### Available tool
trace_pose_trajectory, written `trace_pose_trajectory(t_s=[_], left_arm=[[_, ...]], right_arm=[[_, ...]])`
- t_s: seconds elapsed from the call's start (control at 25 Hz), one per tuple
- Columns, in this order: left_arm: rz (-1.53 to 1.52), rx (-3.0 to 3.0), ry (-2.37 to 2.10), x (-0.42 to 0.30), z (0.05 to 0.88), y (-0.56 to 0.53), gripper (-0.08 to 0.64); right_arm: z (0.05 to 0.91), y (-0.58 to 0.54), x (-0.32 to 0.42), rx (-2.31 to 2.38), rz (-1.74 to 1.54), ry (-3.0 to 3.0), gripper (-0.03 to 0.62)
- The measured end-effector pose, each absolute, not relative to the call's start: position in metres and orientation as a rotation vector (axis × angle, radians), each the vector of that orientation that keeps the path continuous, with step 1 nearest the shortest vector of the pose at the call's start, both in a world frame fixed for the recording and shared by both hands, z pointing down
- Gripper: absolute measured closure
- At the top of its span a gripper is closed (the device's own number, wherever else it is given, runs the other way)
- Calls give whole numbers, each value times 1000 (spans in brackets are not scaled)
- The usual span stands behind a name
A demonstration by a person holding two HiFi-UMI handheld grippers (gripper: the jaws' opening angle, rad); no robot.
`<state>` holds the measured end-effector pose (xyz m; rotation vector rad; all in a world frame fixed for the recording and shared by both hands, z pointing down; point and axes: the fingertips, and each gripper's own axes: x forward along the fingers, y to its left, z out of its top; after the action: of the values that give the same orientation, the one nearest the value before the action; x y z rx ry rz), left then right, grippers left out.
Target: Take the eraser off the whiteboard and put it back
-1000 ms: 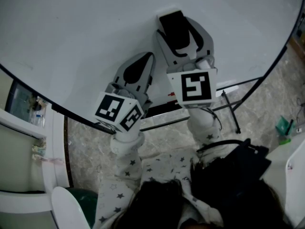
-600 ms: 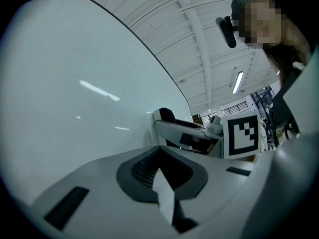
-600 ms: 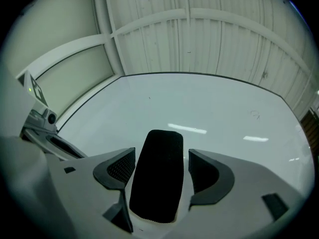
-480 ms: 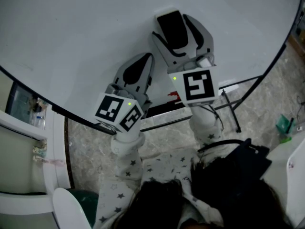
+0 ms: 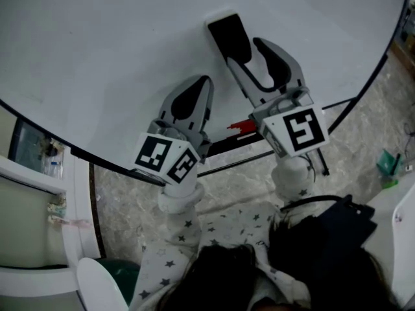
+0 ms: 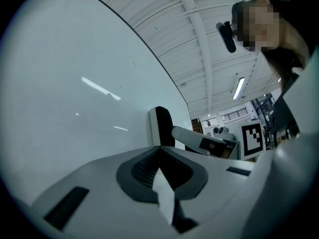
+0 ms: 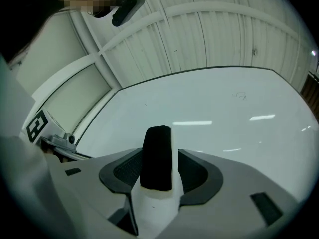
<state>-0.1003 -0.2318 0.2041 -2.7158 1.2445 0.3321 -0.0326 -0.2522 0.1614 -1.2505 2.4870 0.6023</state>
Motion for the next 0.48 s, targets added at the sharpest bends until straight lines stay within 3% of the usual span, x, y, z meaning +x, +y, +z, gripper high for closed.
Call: trace_pose_trajectory(t_s=[0.16,0.2,0.36,0.48], left_arm=[[340,-2741,1220,-88,208,-233,558],[337,-2743,1217,-83,208,-230,558],[341,-2753,1211,-67,211,-224,558],[329,-2761,1218,-63,218,-224,558]], right_arm=[[171,-250,-21,-1255,510,2514,418],[173,-247,-16,-1249,500,2520,470],[182,-237,-3,-1224,497,2559,557],[191,-236,-4,-1178,458,2592,584]])
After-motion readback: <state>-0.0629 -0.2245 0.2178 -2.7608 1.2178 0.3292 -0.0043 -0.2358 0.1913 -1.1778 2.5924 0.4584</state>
